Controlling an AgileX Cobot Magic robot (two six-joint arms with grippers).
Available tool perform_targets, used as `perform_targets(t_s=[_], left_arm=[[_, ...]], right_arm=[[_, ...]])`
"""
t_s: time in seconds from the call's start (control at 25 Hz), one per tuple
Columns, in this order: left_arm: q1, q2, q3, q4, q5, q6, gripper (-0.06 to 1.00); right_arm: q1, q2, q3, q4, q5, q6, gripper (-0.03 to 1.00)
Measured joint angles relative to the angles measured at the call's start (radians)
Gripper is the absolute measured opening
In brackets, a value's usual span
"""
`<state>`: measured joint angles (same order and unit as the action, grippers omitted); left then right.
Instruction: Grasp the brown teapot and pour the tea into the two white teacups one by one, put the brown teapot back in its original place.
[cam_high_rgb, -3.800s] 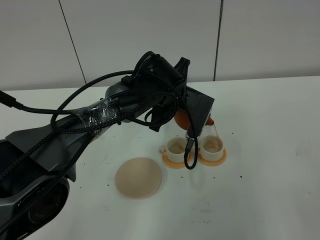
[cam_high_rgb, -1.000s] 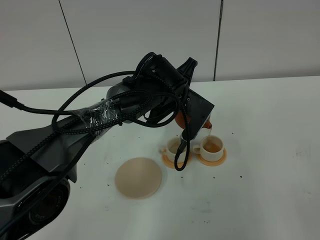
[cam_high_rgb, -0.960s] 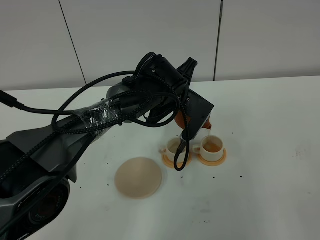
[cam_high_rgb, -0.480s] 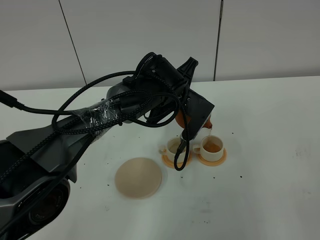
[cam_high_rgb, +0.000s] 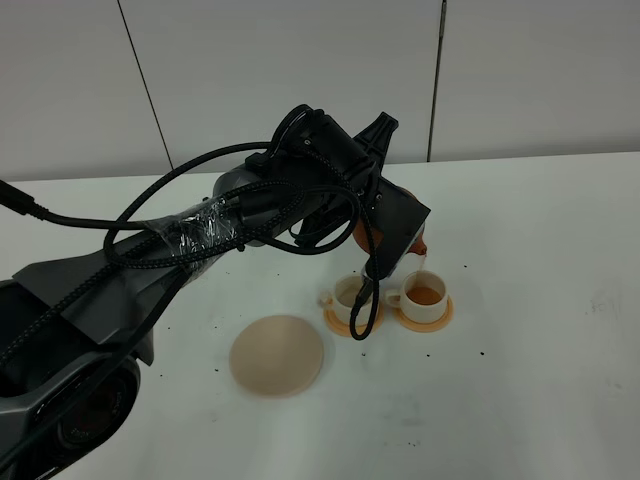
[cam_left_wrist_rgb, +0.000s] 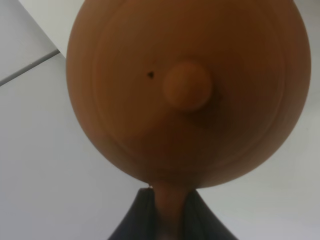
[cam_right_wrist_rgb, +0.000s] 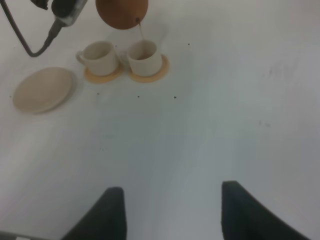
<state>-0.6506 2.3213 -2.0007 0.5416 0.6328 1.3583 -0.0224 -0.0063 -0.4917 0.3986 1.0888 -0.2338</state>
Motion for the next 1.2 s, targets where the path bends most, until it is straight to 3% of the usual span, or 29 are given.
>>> perform_targets(t_s=[1.2], left_arm=[[-0.012, 0.019, 0.0, -0.002, -0.011, 0.011, 0.17]], right_arm=[[0.0, 0.0, 0.0, 0.0, 0.0, 0.0, 0.42]])
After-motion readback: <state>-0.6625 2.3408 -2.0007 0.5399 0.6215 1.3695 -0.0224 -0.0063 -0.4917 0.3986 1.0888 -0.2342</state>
